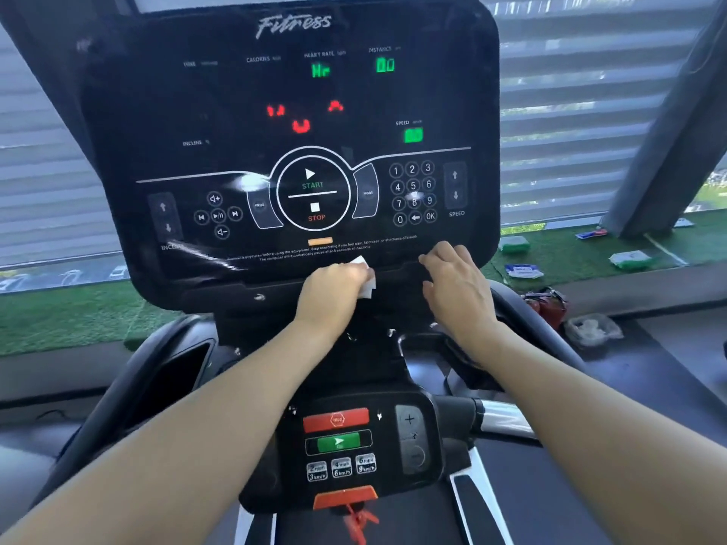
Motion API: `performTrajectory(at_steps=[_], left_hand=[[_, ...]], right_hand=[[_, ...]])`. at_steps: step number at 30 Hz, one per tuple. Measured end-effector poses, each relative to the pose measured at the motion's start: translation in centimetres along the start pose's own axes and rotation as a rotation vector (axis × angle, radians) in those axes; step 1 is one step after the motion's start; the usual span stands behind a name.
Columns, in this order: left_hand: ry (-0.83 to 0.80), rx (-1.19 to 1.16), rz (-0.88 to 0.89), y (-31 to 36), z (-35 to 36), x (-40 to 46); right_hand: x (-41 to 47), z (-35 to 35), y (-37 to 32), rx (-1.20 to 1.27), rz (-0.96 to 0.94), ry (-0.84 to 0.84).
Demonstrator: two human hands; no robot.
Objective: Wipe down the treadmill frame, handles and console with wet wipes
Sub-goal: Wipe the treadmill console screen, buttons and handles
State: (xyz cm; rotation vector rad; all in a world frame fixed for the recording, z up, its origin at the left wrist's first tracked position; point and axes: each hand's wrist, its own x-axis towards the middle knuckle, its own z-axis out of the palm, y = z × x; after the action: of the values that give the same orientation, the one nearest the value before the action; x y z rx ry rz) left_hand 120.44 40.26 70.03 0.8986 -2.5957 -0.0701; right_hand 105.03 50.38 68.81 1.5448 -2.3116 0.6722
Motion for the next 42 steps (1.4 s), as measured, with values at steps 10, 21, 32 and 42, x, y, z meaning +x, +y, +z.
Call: performTrajectory(at_steps=[10, 21, 32, 42], left_hand=[[-0.025, 0.009, -0.168, -6.5, -2.2, -3.2], [-0.005, -0.029, -0.13, -2.0, -1.4, -1.5], [0.073, -0.103, -0.182, -5.0, -2.3, -1.7], [0.089, -0.173, -0.2, -6.8, -2.2, -2.6]], right_hand=[[0.7, 1.1, -4.6, -0.175, -0.268, 0.002], [0.7, 3.1, -6.2, -0.148, -0.322, 0.105], [0.8, 4.3, -5.7, -0.067, -0.305, 0.166], [0.8, 4.0, -5.2, -0.049, -0.306, 0.133]])
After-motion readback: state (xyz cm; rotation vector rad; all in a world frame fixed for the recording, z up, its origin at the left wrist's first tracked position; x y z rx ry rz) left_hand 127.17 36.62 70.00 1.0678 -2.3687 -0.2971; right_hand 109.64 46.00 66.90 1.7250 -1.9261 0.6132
